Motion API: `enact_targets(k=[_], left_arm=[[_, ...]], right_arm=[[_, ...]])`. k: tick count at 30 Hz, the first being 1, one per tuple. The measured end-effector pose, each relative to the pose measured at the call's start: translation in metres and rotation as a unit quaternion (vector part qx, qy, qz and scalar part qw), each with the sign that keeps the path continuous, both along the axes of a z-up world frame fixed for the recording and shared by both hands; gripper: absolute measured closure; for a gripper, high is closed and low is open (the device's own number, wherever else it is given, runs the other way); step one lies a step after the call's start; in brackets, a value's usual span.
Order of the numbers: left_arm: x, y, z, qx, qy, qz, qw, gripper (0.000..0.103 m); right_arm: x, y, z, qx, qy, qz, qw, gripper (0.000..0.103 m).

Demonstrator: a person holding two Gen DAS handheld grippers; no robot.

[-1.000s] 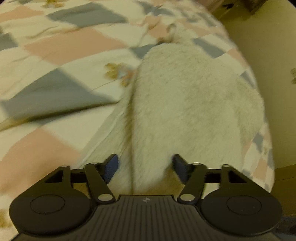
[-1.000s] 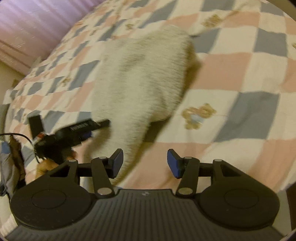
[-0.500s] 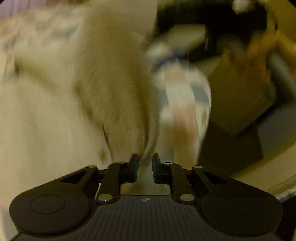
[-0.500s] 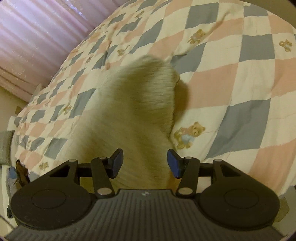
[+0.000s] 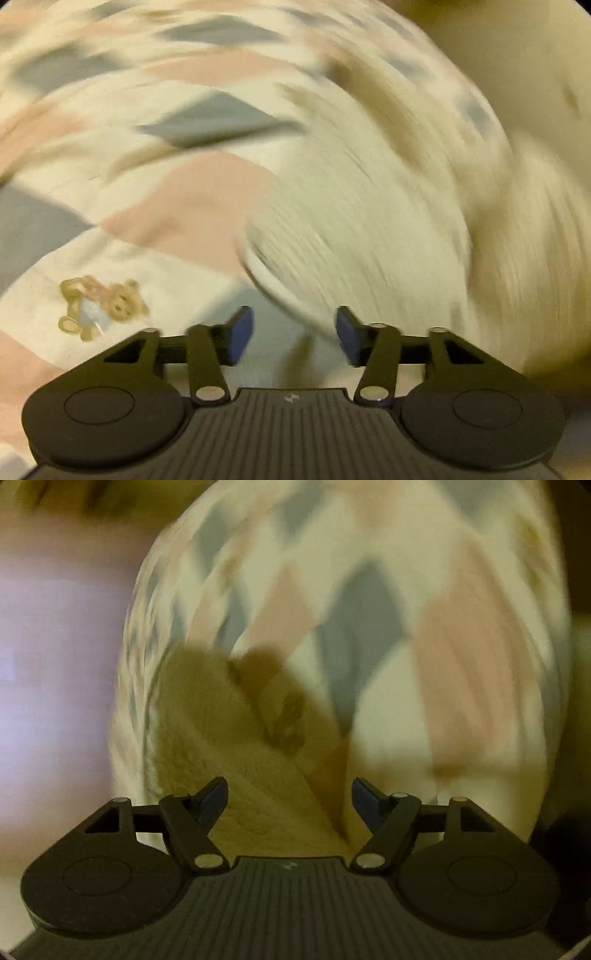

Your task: Fold clothes

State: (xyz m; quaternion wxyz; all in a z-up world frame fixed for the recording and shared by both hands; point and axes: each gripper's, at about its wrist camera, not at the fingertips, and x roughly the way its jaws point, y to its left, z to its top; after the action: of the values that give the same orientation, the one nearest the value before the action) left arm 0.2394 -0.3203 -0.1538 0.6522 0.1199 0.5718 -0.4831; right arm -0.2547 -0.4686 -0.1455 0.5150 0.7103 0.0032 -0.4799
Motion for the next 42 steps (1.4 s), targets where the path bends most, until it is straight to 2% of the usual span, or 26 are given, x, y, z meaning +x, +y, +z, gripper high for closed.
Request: enact_targets(k=[2, 4, 6, 8, 9, 11, 12, 13, 17, 19, 20, 21, 22, 23, 24, 25, 26, 27, 30, 33, 35, 37, 39, 42], left_arm=[[0.019, -0.01, -0.015, -0.004, 0.02, 0.057, 0.9982, 0.039], [0.031, -0.02, -0.029, -0.016, 0.032, 0.078, 0.9963, 0.035], [0.033, -0.031, -0.039, -0.03, 0.054, 0.076, 0.9952, 0.034], [0.03, -0.041, -0.048, -0.045, 0.075, 0.064, 0.9941, 0.028], [0.029, -0.047, -0.053, -0.053, 0.086, 0.059, 0.9931, 0.029], [0.024, -0.058, -0.061, -0.056, 0.088, 0.041, 0.9938, 0.044], [0.02, -0.06, -0.061, -0.06, 0.086, 0.028, 0.9941, 0.067], [0.016, -0.061, -0.061, -0.064, 0.085, 0.016, 0.9942, 0.08], [0.013, -0.053, -0.059, -0.074, 0.096, 0.019, 0.9925, 0.079], [0.016, -0.052, -0.063, -0.069, 0.109, 0.03, 0.9912, 0.061], [0.017, -0.054, -0.065, -0.068, 0.116, 0.033, 0.9903, 0.059], [0.019, -0.055, -0.068, -0.068, 0.124, 0.036, 0.9893, 0.057], [0.019, -0.055, -0.069, -0.069, 0.124, 0.032, 0.9894, 0.057], [0.019, -0.055, -0.071, -0.07, 0.124, 0.028, 0.9894, 0.057], [0.018, -0.057, -0.072, -0.072, 0.126, 0.025, 0.9891, 0.063], [0.017, -0.06, -0.074, -0.073, 0.128, 0.023, 0.9887, 0.076], [0.017, -0.059, -0.075, -0.076, 0.134, 0.02, 0.9878, 0.084], [0.017, -0.058, -0.074, -0.08, 0.141, 0.02, 0.9866, 0.085], [0.015, -0.047, -0.048, -0.102, 0.13, 0.018, 0.986, 0.087], [0.018, -0.03, 0.002, -0.139, 0.125, 0.018, 0.9823, 0.088], [0.021, -0.015, 0.05, -0.166, 0.102, 0.031, 0.9803, 0.089], [0.026, -0.002, 0.099, -0.193, 0.077, 0.046, 0.9771, 0.089], [0.032, 0.012, 0.151, -0.223, 0.043, 0.063, 0.9718, 0.089], [0.049, 0.035, 0.238, -0.284, -0.021, 0.101, 0.9532, 0.088]], right_arm=[[-0.01, 0.007, -0.013, -0.003, -0.008, -0.023, 1.0, 0.031], [-0.019, 0.015, -0.026, -0.006, -0.016, -0.046, 0.999, 0.031], [-0.027, 0.02, -0.036, -0.011, -0.018, -0.06, 0.998, 0.031], [-0.035, 0.023, -0.046, -0.01, -0.024, -0.075, 0.997, 0.029], [-0.04, 0.026, -0.05, -0.008, -0.024, -0.088, 0.996, 0.029], [-0.049, 0.032, -0.059, -0.005, -0.034, -0.114, 0.993, 0.025], [-0.052, 0.035, -0.064, -0.005, -0.048, -0.127, 0.991, 0.024], [-0.054, 0.037, -0.068, -0.007, -0.058, -0.133, 0.989, 0.023], [-0.043, 0.027, -0.072, -0.023, -0.035, -0.083, 0.996, 0.021], [-0.03, 0.01, -0.071, -0.022, 0.024, -0.027, 0.999, 0.021], [-0.025, 0.002, -0.074, -0.019, 0.045, -0.009, 0.999, 0.023], [-0.02, -0.006, -0.077, -0.016, 0.066, 0.009, 0.998, 0.029], [-0.017, -0.013, -0.081, -0.012, 0.079, 0.022, 0.997, 0.045], [-0.017, -0.017, -0.085, -0.01, 0.07, 0.022, 0.997, 0.058], [-0.017, -0.02, -0.089, -0.007, 0.061, 0.022, 0.998, 0.085], [-0.016, -0.023, -0.09, -0.006, 0.054, 0.024, 0.998, 0.088], [-0.015, -0.024, -0.085, -0.01, 0.052, 0.027, 0.998, 0.089], [-0.014, -0.024, -0.08, -0.014, 0.05, 0.031, 0.998, 0.09], [-0.01, -0.031, -0.048, -0.034, 0.028, 0.045, 0.998, 0.091], [0.001, -0.044, 0.005, -0.075, -0.007, 0.068, 0.995, 0.091], [0.014, -0.055, 0.052, -0.115, -0.025, 0.101, 0.988, 0.091], [0.032, -0.072, 0.099, -0.162, -0.038, 0.143, 0.976, 0.091], [0.059, -0.096, 0.15, -0.225, -0.069, 0.184, 0.954, 0.091], [0.099, -0.13, 0.211, -0.302, -0.122, 0.228, 0.918, 0.091]])
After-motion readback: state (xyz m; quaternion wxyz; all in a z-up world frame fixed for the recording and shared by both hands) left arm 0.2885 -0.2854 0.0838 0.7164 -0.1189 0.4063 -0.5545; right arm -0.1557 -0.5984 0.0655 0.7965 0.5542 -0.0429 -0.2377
